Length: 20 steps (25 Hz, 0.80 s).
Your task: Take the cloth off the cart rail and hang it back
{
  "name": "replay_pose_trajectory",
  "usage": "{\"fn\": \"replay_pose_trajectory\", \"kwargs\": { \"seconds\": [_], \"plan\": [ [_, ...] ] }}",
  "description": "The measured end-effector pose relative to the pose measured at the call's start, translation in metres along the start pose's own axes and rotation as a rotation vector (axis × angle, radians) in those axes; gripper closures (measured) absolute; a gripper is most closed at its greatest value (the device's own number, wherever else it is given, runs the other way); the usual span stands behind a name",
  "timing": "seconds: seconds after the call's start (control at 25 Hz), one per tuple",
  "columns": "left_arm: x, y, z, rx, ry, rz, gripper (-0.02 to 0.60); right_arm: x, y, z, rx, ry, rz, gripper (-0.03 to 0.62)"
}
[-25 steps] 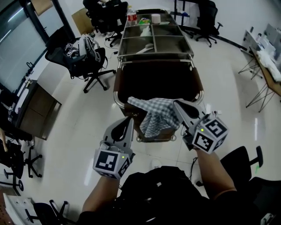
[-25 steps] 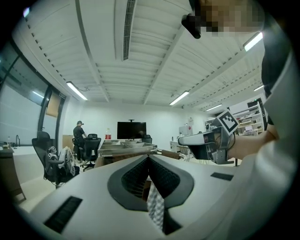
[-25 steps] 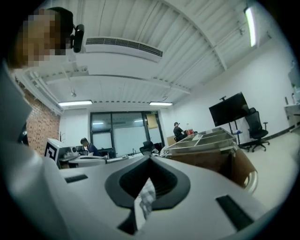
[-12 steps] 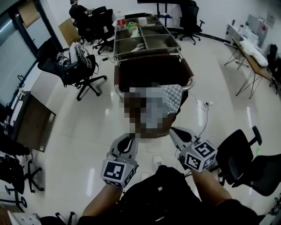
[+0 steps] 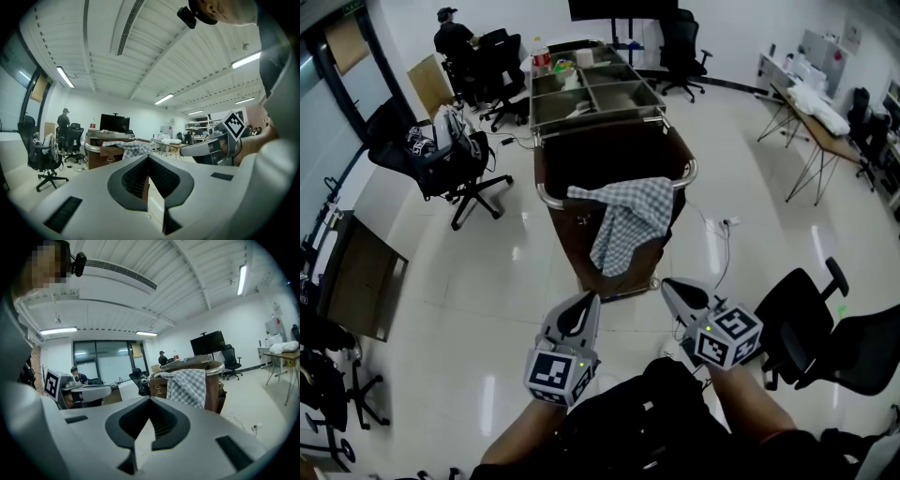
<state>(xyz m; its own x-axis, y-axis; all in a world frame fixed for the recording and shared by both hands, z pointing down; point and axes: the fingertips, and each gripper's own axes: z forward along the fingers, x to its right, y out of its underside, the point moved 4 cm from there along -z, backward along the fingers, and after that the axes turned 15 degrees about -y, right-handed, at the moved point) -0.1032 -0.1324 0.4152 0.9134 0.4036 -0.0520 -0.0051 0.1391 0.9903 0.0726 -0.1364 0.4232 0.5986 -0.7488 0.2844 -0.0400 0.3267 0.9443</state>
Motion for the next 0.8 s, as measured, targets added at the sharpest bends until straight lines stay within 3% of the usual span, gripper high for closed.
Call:
{"fn": "replay_pose_trajectory", "kwargs": {
  "seconds": [0.8],
  "plan": [
    [-0.003, 0.001, 0.011, 0.025, -0.013, 0.014, 0.581, 0.002, -0.009, 0.011, -0.022, -0.048, -0.029, 0.586]
  ]
}}
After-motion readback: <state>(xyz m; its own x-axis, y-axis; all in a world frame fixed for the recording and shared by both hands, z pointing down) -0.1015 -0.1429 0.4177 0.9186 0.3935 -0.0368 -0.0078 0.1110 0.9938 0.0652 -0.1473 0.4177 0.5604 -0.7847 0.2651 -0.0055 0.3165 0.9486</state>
